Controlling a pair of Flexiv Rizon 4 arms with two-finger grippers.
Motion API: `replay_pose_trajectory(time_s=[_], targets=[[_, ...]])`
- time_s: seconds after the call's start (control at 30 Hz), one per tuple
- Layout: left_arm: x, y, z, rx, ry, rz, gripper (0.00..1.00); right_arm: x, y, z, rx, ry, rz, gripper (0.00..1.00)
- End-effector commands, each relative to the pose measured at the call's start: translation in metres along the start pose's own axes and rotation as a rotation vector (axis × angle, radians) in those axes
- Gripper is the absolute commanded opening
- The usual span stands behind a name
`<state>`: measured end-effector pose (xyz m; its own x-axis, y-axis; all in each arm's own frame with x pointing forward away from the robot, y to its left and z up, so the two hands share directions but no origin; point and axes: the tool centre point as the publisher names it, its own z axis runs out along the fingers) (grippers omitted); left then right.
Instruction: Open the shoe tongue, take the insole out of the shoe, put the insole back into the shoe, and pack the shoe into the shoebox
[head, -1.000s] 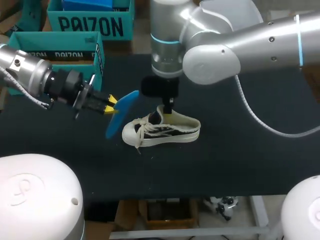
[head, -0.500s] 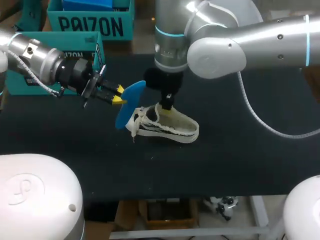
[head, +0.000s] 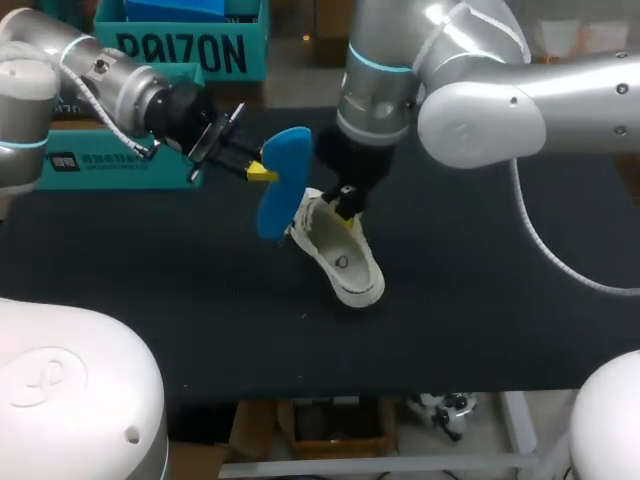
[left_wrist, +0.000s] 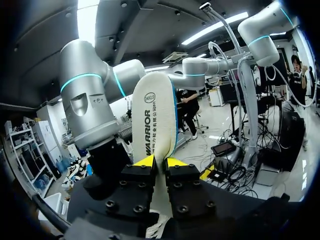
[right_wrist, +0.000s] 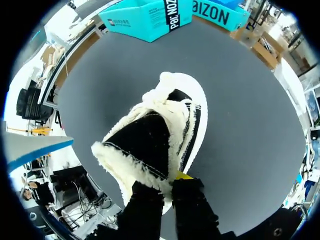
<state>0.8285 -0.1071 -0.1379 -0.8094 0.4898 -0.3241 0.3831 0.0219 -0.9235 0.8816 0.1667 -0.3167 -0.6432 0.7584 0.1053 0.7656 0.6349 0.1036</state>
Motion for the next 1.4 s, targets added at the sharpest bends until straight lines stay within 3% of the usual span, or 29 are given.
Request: replay_pose_trajectory(time_s=[0.03,0.4,0.7,0.73,0.77,0.8,1.03,1.27,1.4], targets=[[-0.009,0.010,-0.003,0.115,0.136,0.007,0.00,0.005,-0.011,0.005,-0.127,0.000,0.085,0.00],[-0.021,0.023,-0.010,0.256,0.179,0.035,0.00,0.016,-0.025,0.019,-0.260,0.020,0.262,0.00],[-0.025,0.016,-0.005,0.293,0.214,0.040,0.00,0.018,-0.026,0.029,-0.288,0.054,0.295,0.00],[-0.026,0.015,-0.004,0.299,0.221,0.043,0.00,0.018,-0.027,0.030,-0.293,0.055,0.296,0.39],[-0.026,0.013,-0.003,0.302,0.224,0.044,0.00,0.018,-0.027,0.029,-0.293,0.055,0.296,0.87],[-0.026,0.012,-0.002,0.307,0.228,0.045,0.00,0.018,-0.028,0.029,-0.298,0.054,0.297,1.00],[-0.023,0.007,0.005,0.358,0.257,0.036,0.00,0.020,-0.046,0.004,-0.306,0.053,0.309,1.00],[-0.014,-0.002,0.005,0.407,0.253,0.017,0.00,0.012,-0.070,-0.015,-0.255,0.108,0.402,1.00],[-0.014,-0.015,0.003,0.407,0.257,-0.064,0.00,0.007,-0.078,-0.022,-0.231,0.133,0.414,1.00]])
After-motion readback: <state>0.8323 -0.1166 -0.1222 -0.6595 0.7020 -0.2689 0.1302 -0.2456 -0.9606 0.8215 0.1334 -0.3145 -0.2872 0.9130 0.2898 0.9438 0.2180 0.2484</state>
